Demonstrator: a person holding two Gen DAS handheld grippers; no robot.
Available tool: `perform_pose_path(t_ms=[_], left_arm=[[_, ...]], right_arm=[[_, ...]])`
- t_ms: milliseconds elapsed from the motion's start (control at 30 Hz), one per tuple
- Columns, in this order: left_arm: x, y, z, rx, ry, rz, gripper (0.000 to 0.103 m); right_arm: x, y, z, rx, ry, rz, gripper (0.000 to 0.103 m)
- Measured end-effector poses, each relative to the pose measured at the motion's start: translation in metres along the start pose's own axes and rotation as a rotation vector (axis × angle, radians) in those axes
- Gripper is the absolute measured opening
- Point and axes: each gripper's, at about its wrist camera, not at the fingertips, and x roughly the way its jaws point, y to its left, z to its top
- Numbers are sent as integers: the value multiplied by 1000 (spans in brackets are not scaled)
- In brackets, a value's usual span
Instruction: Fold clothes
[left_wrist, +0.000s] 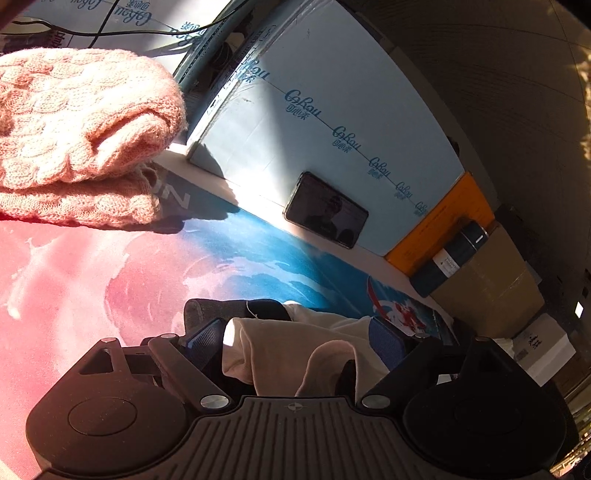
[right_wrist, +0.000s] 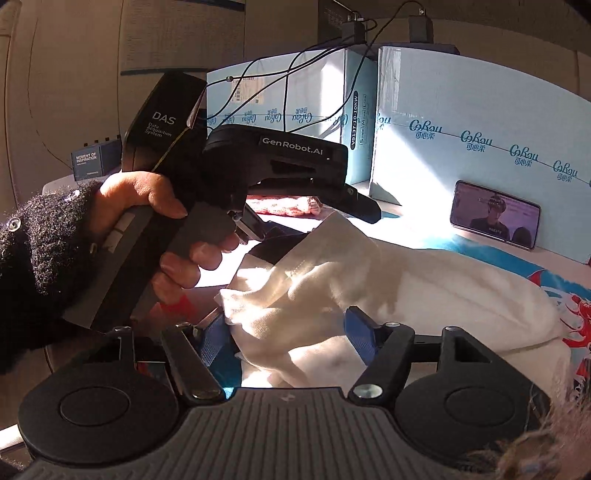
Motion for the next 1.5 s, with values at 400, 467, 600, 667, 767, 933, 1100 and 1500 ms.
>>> perform_pose_path(t_ms=[400, 467, 600, 667, 767, 933, 1100, 1500], left_arm=[[-15, -55, 6, 287, -105, 81, 14], [-18, -69, 14, 291, -157, 43, 13], [-10, -97, 27, 282, -208, -25, 12], [3, -115, 32, 271, -213, -74, 12], [29, -143, 34, 285, -188, -150, 12], [89, -202, 32, 319, -120, -274, 12], [147, -263, 17, 346, -12, -386, 12], [233, -347, -61, 390, 248, -504, 17]], right_arm=[[-41, -32, 6, 209, -205, 122, 14], [-54, -44, 12, 261, -269, 137, 13], [-86, -79, 19, 375, -423, 118, 12], [-102, -98, 18, 421, -485, 80, 12], [-128, -125, 12, 477, -552, 7, 11], [-167, -157, -4, 550, -615, -133, 10], [-201, -183, -30, 635, -644, -308, 9], [-229, -208, -126, 911, -456, -762, 6]])
